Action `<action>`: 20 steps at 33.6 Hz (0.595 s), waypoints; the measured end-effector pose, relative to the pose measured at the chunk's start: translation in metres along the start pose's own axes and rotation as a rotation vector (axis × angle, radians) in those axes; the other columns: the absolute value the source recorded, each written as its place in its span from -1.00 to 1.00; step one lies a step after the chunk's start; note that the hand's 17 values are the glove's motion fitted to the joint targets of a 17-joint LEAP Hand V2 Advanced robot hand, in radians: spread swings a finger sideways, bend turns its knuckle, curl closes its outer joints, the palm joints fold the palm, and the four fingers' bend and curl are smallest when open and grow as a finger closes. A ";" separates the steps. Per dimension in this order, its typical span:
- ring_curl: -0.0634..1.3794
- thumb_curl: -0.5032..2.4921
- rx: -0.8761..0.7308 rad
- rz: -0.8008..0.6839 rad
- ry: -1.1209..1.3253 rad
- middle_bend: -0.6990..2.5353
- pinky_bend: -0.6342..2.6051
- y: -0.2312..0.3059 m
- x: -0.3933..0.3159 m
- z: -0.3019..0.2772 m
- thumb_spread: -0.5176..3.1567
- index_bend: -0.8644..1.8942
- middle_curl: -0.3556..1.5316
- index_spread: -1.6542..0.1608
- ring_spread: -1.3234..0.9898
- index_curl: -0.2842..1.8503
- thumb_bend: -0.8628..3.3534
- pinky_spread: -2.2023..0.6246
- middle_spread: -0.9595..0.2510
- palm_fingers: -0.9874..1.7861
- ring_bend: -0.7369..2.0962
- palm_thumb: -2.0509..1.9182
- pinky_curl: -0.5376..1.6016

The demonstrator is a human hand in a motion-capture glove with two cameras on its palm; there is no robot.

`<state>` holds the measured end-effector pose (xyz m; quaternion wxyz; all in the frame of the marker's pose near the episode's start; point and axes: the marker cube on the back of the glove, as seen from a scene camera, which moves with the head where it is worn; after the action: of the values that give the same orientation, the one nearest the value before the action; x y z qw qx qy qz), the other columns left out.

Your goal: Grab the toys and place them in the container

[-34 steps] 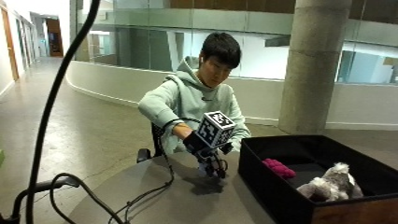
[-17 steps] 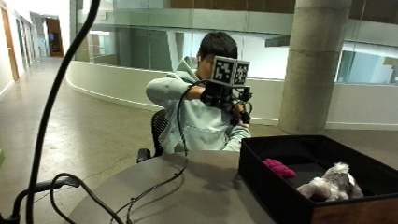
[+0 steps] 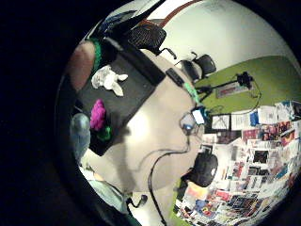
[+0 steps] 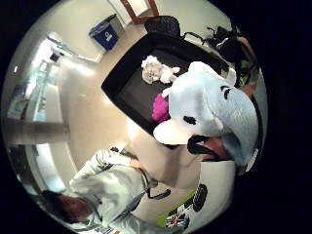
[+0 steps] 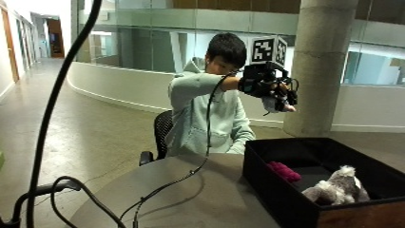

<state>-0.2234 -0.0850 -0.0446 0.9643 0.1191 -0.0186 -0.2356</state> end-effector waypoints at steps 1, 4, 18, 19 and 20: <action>-0.58 -0.23 -0.010 0.002 0.011 -0.20 -0.31 0.001 -0.011 0.000 -0.14 0.28 -0.15 0.63 -0.18 -0.10 -0.57 0.50 0.09 -0.03 -0.24 0.41 -0.19; -0.57 -0.23 -0.039 0.026 0.021 -0.21 -0.32 -0.007 -0.022 0.005 -0.14 0.27 -0.14 0.62 -0.18 -0.10 -0.57 0.50 0.09 -0.02 -0.22 0.40 -0.19; -0.51 -0.33 -0.161 0.060 0.062 -0.41 -0.13 -0.007 -0.019 0.027 -0.07 -0.09 -0.22 0.57 -0.08 -0.22 -0.62 0.53 0.31 -0.33 -0.20 0.24 -0.11; -0.51 -0.33 -0.154 0.064 0.064 -0.42 -0.14 -0.006 -0.016 0.026 -0.07 -0.10 -0.22 0.57 -0.07 -0.23 -0.62 0.53 0.32 -0.32 -0.20 0.23 -0.11; -0.51 -0.34 -0.148 0.068 0.067 -0.43 -0.14 -0.005 -0.013 0.025 -0.07 -0.11 -0.23 0.56 -0.07 -0.24 -0.62 0.53 0.33 -0.32 -0.20 0.23 -0.11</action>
<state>-0.2392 -0.0887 -0.0209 0.9780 0.0547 0.0269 -0.1994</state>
